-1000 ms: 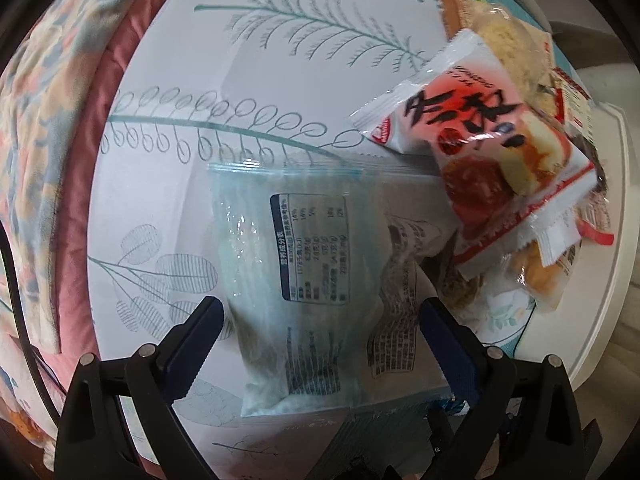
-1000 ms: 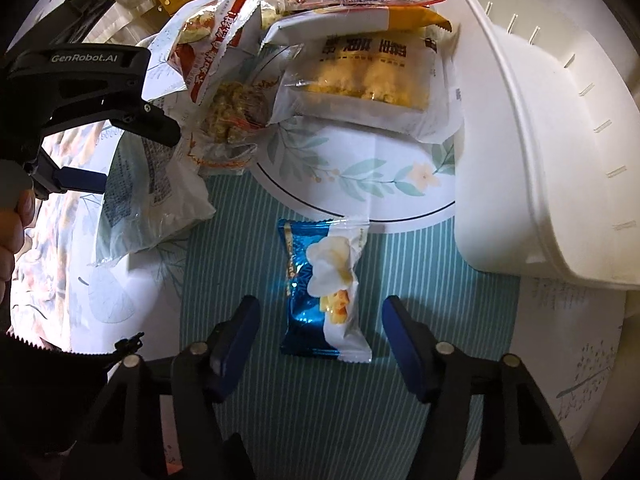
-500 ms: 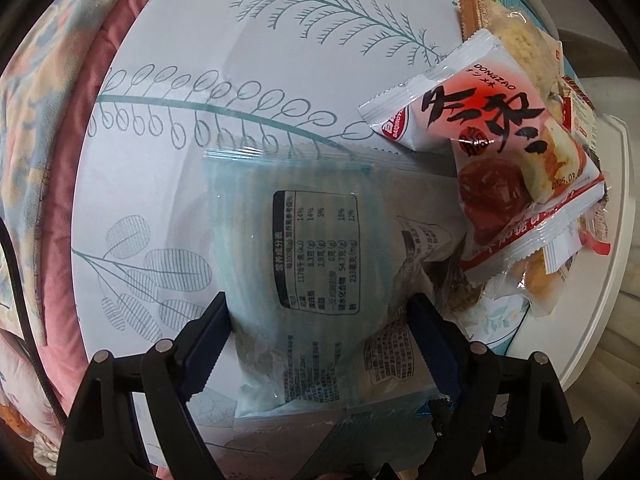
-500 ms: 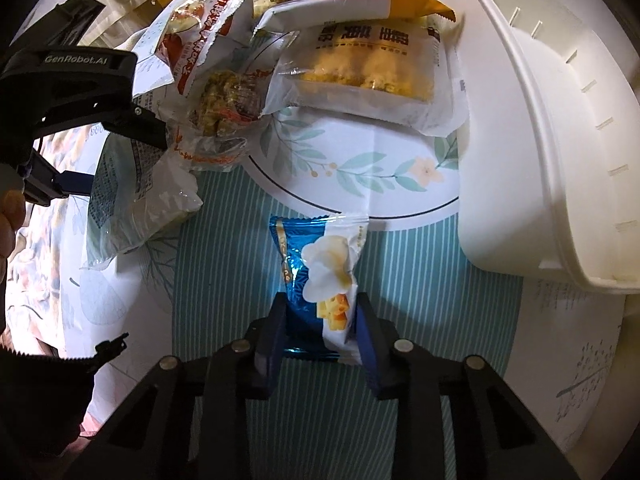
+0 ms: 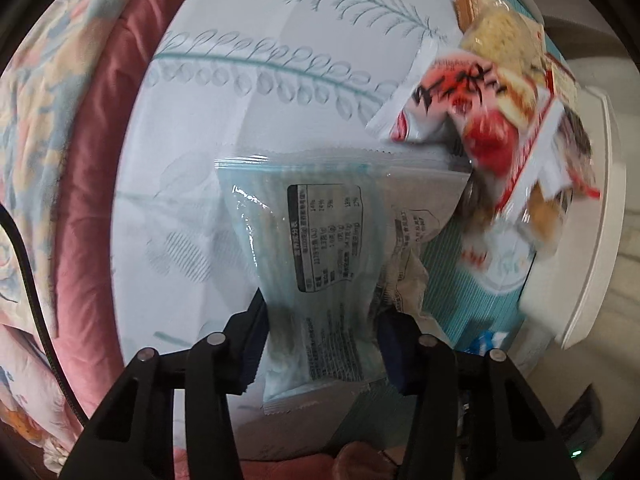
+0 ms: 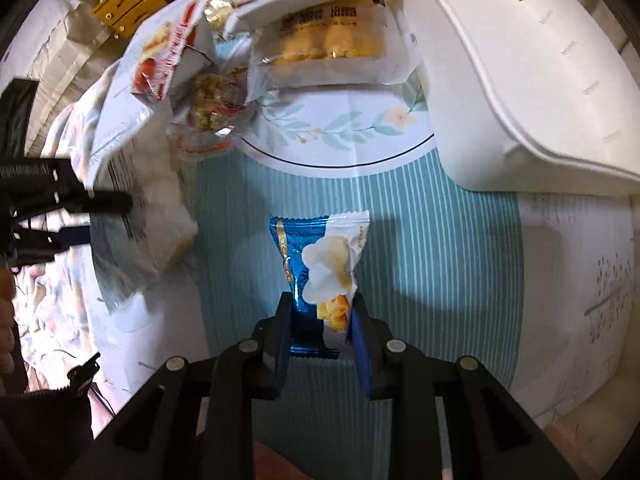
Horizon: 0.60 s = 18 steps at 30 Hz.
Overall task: Organize snacks
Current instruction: 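Carry both held snacks over the white tray and lower them in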
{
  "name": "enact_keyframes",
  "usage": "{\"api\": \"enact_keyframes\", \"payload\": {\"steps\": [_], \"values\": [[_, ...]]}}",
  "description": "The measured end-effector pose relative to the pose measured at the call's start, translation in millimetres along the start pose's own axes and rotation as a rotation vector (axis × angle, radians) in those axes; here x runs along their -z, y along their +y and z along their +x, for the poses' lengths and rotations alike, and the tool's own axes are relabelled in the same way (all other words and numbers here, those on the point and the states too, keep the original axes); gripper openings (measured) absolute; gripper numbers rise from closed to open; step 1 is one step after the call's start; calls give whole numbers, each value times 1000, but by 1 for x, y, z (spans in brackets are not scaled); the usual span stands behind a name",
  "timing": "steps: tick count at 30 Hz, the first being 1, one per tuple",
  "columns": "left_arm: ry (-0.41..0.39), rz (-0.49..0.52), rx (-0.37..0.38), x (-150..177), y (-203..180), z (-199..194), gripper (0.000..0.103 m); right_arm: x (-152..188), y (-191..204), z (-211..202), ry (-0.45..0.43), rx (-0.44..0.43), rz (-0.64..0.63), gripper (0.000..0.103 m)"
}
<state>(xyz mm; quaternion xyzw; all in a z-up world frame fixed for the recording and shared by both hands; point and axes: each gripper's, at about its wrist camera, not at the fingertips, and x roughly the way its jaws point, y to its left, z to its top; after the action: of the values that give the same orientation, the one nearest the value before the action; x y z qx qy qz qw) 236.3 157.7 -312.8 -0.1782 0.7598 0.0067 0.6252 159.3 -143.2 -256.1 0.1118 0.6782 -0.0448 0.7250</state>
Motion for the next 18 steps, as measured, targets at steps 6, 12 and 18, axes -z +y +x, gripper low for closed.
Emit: {"api": "enact_keyframes", "payload": {"steps": [6,12,18], "values": [[8,8,8,39,20,-10,44,12,16,-25,-71,-10,-14,27],[-21,46,10,83,40,-35,44,28,28,-46,-157,-24,-15,27],[-48,60,64,99,32,-72,44,46,24,-76,-200,-40,15,27]]}}
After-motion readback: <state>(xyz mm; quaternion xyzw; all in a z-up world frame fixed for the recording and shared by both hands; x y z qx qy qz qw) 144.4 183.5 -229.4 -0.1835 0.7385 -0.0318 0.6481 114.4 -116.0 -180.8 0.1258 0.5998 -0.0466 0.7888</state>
